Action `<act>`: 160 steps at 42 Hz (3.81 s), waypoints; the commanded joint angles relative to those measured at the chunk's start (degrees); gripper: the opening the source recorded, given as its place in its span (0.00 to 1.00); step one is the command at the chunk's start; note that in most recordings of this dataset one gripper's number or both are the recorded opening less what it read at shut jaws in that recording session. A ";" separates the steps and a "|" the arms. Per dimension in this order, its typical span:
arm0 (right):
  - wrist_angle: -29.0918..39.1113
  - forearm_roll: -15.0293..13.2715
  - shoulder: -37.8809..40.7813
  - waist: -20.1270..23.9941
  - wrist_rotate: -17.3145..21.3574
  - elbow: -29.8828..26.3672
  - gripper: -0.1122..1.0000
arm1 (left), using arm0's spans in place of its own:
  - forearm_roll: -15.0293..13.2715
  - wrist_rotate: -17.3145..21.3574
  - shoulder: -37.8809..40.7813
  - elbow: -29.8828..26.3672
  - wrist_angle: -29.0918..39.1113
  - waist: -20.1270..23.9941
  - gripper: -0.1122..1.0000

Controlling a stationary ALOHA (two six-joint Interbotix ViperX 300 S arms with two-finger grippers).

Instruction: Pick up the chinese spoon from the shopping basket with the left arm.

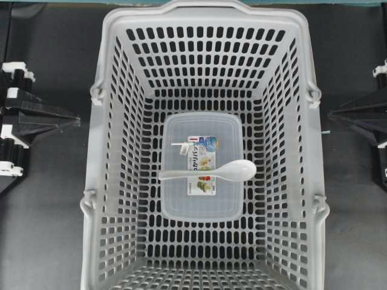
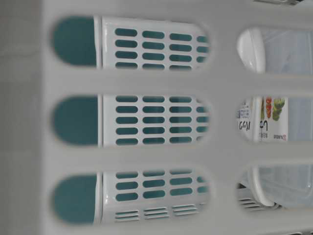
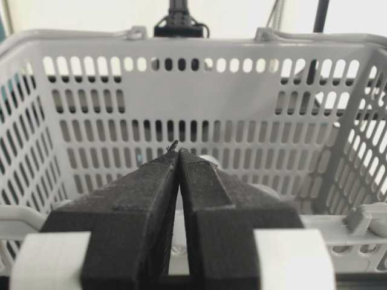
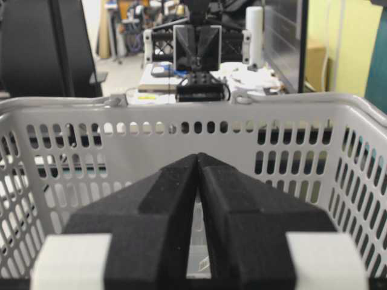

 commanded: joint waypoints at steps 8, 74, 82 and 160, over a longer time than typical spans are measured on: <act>5.01 0.26 -0.35 -0.53 0.26 -1.23 0.10 | 2.37 -2.64 5.98 -9.49 9.67 -2.64 0.10; 17.58 0.35 -4.66 1.32 0.26 -3.87 0.76 | 2.29 -9.67 59.94 -56.43 56.78 -7.03 0.91; 17.31 0.26 -4.66 1.32 0.26 -3.87 0.76 | 2.37 -10.63 63.37 -56.60 56.78 -7.12 0.87; 16.35 0.35 -5.45 1.32 0.26 -2.90 0.76 | 2.37 -10.55 61.88 -75.67 76.46 -5.45 0.20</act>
